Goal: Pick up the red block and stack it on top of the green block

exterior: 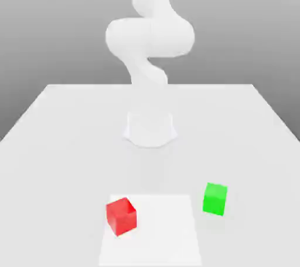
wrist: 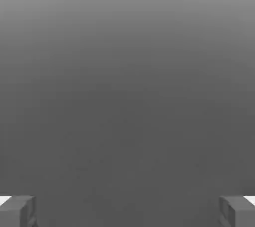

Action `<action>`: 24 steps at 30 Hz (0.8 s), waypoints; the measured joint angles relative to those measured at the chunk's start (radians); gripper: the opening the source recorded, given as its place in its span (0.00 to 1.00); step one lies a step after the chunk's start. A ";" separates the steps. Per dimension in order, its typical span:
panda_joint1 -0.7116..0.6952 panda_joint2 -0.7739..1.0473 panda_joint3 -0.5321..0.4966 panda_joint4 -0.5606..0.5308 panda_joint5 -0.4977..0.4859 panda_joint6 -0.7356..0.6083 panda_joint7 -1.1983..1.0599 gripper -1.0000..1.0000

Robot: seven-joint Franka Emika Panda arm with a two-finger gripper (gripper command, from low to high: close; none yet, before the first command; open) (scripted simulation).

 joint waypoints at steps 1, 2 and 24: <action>0.001 0.040 -0.006 -0.020 -0.013 0.022 -0.025 0.50; 0.002 0.079 -0.013 -0.038 -0.024 0.043 -0.049 0.50; -0.017 0.879 -0.112 -0.355 0.111 0.519 -0.719 0.50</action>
